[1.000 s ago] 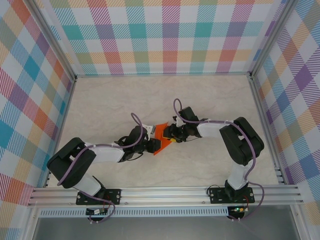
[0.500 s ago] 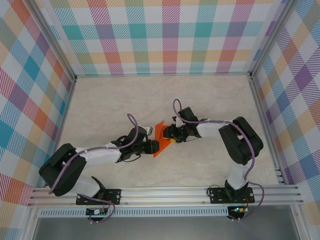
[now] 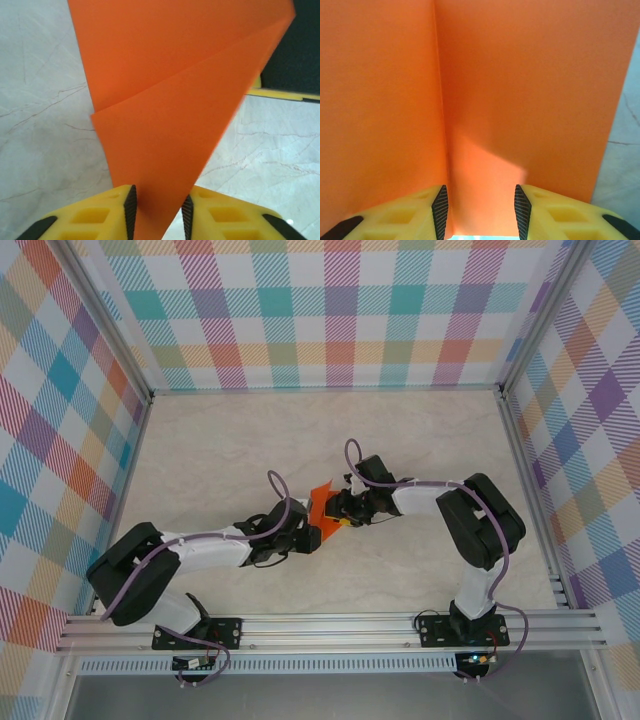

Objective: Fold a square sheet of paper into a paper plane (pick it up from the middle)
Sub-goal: Fourth fold the wing at the center of the table.

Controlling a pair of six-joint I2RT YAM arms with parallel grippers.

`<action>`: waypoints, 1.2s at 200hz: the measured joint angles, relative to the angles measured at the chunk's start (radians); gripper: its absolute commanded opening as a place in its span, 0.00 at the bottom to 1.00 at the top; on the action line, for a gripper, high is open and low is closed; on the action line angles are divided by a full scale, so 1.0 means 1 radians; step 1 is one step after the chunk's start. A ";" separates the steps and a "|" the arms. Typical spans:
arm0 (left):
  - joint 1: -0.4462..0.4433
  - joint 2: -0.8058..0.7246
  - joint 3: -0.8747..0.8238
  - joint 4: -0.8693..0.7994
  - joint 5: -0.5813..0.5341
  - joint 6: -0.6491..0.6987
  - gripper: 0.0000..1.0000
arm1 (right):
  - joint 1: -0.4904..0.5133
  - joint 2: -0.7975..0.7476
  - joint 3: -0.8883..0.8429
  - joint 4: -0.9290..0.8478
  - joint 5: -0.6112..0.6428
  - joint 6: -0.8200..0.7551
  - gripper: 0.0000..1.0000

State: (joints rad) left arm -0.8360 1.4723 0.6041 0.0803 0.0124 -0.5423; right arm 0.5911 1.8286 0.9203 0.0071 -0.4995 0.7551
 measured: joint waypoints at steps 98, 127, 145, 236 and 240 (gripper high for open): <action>-0.002 0.035 0.003 0.012 -0.027 -0.020 0.27 | 0.000 0.002 0.000 0.001 -0.011 -0.002 0.40; -0.002 0.026 -0.006 0.069 -0.037 -0.019 0.26 | 0.000 0.002 0.000 0.001 -0.011 -0.002 0.40; -0.002 0.024 -0.015 0.100 -0.038 -0.018 0.25 | 0.000 0.002 0.000 0.000 -0.011 -0.002 0.39; -0.003 0.025 -0.026 0.140 -0.051 -0.016 0.09 | 0.000 -0.003 0.000 0.000 -0.011 -0.010 0.39; -0.003 0.025 -0.026 0.141 -0.050 -0.015 0.08 | 0.000 -0.006 0.000 0.000 -0.010 -0.013 0.39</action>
State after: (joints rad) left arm -0.8387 1.4975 0.5777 0.2211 -0.0372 -0.5575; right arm 0.5911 1.8225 0.9199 0.0067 -0.5098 0.7425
